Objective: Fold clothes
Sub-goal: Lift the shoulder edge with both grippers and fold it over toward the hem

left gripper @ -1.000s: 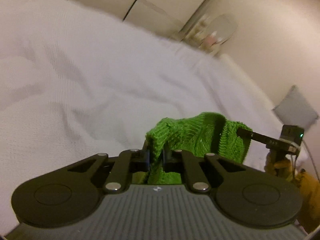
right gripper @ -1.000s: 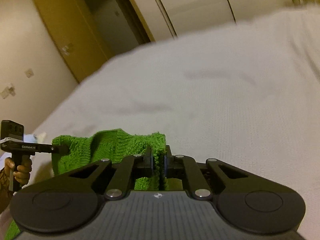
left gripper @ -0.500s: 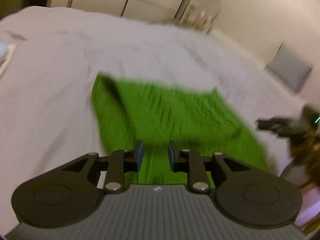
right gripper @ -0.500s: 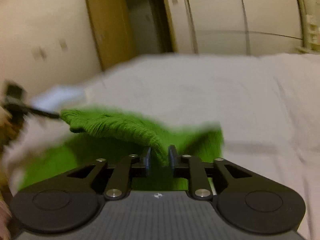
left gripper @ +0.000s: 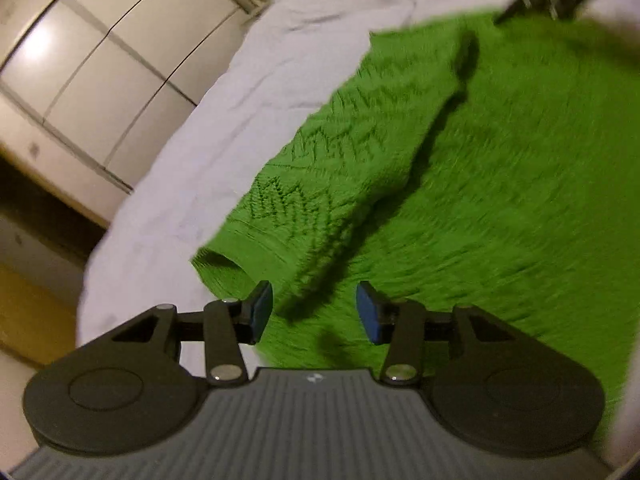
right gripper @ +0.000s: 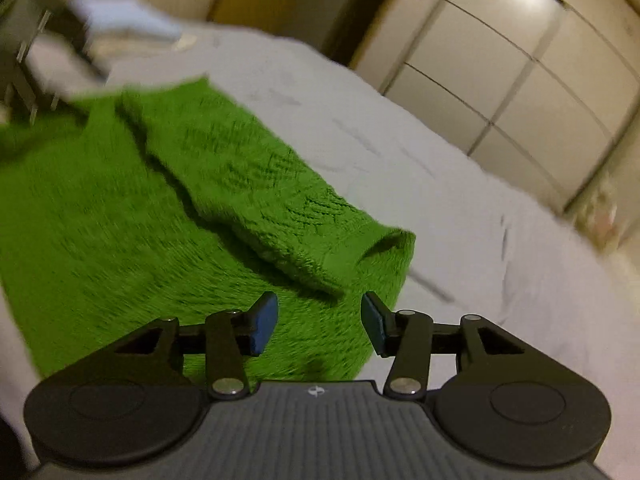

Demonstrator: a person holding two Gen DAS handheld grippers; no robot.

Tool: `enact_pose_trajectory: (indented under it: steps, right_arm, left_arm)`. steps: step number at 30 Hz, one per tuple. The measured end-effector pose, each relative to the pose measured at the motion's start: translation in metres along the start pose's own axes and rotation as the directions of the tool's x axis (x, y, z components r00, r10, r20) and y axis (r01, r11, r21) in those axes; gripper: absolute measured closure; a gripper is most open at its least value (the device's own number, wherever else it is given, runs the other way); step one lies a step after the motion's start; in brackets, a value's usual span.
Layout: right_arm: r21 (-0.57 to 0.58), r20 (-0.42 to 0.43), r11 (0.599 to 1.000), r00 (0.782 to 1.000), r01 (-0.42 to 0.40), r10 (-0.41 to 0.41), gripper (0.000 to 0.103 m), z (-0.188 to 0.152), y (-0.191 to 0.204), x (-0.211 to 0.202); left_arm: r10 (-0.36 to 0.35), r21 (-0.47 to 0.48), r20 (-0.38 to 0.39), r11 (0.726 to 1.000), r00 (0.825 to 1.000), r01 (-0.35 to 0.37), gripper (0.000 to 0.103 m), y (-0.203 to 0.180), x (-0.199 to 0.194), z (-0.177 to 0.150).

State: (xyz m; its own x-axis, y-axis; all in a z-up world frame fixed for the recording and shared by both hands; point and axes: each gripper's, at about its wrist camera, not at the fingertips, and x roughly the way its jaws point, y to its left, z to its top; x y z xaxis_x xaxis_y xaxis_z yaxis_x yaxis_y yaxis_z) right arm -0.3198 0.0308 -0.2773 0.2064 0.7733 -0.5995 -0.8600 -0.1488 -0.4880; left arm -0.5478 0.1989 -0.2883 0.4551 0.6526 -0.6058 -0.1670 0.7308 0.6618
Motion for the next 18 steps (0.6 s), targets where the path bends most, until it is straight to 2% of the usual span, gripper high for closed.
enact_pose_trajectory:
  steps: [2,3,6,7,8,9,10,12,14,16,18]
  right_arm:
    - [-0.149,-0.004,0.988,0.999,0.036,-0.037,0.053,0.0,0.011,0.016]
    - [-0.211,-0.001,0.976,0.999,0.051,-0.052,0.05,-0.001,0.016,0.024]
    - [-0.36,0.004,0.93,0.996,0.08,-0.085,0.049,-0.002,0.028,0.051]
    - [-0.376,0.009,0.923,0.997,0.079,-0.082,0.05,-0.002,0.03,0.057]
    - [-0.39,0.022,0.918,0.997,0.08,-0.077,0.051,-0.001,0.031,0.062]
    - [-0.4,0.034,0.913,0.997,0.081,-0.073,0.063,-0.001,0.031,0.066]
    - [-0.408,0.04,0.909,0.997,0.078,-0.068,0.08,0.0,0.031,0.069]
    - [-0.421,0.058,0.9,0.994,0.11,-0.095,0.094,0.002,0.031,0.075]
    - [-0.405,0.102,0.897,0.983,0.179,-0.15,0.095,0.004,0.025,0.068]
    - [-0.352,0.132,0.908,0.973,0.226,-0.191,0.096,0.007,0.016,0.054]
    - [-0.32,0.157,0.908,0.961,0.27,-0.23,0.096,0.008,0.009,0.034]
  left_arm:
    - [0.033,0.106,-0.011,0.994,0.999,-0.032,0.06,-0.006,0.013,0.0]
    - [0.051,0.161,-0.012,0.986,0.999,-0.049,0.059,-0.009,0.02,0.0]
    - [0.075,0.275,-0.005,0.959,0.997,-0.071,0.062,-0.016,0.036,0.001]
    - [0.068,0.299,-0.006,0.952,0.998,-0.064,0.068,-0.017,0.04,0.001]
    - [0.061,0.322,-0.007,0.945,0.998,-0.056,0.083,-0.018,0.044,0.002]
    - [0.051,0.334,-0.008,0.942,0.999,-0.045,0.088,-0.018,0.048,0.003]
    - [0.045,0.326,-0.004,0.944,0.999,-0.041,0.09,-0.017,0.05,0.004]
    - [0.034,0.212,0.025,0.977,0.999,-0.038,0.091,-0.003,0.035,0.005]
    - [0.021,0.059,0.059,0.998,0.998,-0.024,0.092,0.015,0.015,0.004]
    - [0.016,-0.063,0.096,0.998,0.995,-0.01,0.092,0.025,-0.012,0.001]
    - [0.008,-0.119,0.134,0.993,0.991,0.009,0.092,0.019,-0.041,-0.004]
